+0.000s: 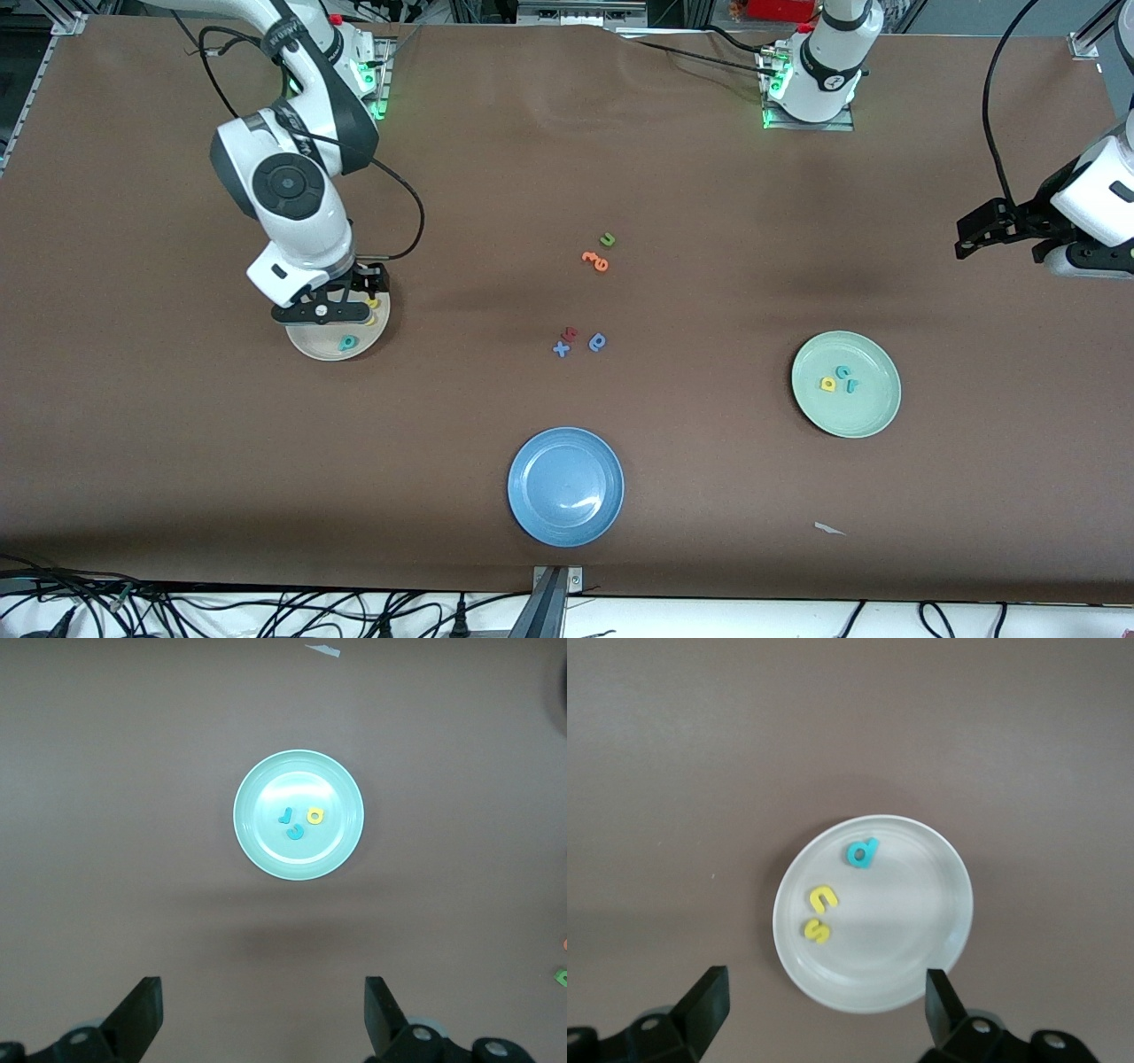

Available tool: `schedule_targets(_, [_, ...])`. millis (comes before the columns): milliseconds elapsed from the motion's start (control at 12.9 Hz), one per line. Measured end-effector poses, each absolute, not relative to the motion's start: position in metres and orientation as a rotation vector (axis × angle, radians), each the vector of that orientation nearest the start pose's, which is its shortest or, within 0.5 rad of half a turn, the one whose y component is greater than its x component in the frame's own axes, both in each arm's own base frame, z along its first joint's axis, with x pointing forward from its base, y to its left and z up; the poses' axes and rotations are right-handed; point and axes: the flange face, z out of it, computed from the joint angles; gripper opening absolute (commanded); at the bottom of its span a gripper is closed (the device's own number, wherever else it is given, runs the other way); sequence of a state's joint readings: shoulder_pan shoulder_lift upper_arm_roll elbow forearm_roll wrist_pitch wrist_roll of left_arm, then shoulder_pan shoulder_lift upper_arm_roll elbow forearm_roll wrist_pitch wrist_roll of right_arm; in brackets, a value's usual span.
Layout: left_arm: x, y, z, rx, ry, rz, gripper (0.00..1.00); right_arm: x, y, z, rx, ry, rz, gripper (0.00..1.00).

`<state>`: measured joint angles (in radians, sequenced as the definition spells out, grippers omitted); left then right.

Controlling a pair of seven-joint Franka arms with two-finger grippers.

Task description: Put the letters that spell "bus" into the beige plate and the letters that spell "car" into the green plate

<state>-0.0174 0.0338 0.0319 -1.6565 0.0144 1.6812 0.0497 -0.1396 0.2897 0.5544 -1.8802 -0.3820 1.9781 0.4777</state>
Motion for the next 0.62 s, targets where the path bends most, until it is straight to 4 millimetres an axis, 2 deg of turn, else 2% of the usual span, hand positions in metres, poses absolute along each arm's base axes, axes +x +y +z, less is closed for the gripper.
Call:
schedule_targets(310, [0.568, 0.010, 0.577, -3.126, 0.058, 0.025, 1.00, 0.584, 0.186, 0.421, -3.312, -0.208, 0.208, 0.98])
schedule_targets(464, [0.566, 0.010, 0.581, -3.126, 0.059, 0.016, 1.00, 0.595, 0.159, 0.450, -3.266, -0.209, 0.255, 0.98])
schedule_targets(619, [0.565, 0.010, 0.583, -3.126, 0.062, 0.012, 1.00, 0.602, 0.121, 0.474, -3.207, -0.189, 0.287, 0.98])
